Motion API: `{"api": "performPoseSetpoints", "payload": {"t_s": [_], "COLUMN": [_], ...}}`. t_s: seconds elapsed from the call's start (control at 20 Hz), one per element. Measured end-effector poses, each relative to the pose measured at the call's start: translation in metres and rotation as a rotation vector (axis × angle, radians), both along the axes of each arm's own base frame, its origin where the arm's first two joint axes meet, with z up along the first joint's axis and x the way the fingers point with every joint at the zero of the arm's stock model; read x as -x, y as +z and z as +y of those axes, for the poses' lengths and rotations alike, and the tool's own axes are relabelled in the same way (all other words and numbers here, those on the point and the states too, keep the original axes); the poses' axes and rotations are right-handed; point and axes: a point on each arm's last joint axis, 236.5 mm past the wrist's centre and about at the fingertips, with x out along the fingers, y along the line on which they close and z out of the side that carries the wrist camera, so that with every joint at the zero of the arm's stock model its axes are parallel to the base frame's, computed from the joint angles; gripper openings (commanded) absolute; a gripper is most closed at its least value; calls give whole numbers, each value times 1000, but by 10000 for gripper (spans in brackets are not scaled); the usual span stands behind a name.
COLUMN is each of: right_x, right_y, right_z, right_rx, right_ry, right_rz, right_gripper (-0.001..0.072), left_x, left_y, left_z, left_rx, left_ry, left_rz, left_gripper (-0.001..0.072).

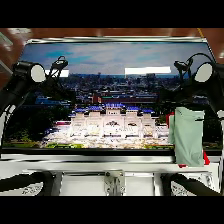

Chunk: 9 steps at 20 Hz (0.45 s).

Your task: Fold the shirts.

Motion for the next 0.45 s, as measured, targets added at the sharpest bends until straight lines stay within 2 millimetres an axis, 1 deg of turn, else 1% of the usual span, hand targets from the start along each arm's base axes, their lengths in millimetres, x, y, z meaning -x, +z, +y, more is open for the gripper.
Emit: {"api": "performPoseSetpoints", "payload": {"t_s": [0.25,0.45], "right_x": [2,3], "right_y": [-3,-3], "right_z": [6,7], "right_rx": [-9,-9], "right_ry": [14,16], "right_rz": [16,19], "right_gripper": [674,674], "left_x": [-1,-3], "left_y": [-2,-1], "left_z": [0,-1], "left_rx": [-5,-2], "left_ry": [0,0], "left_rz": [0,-7], "left_gripper": [704,705]}}
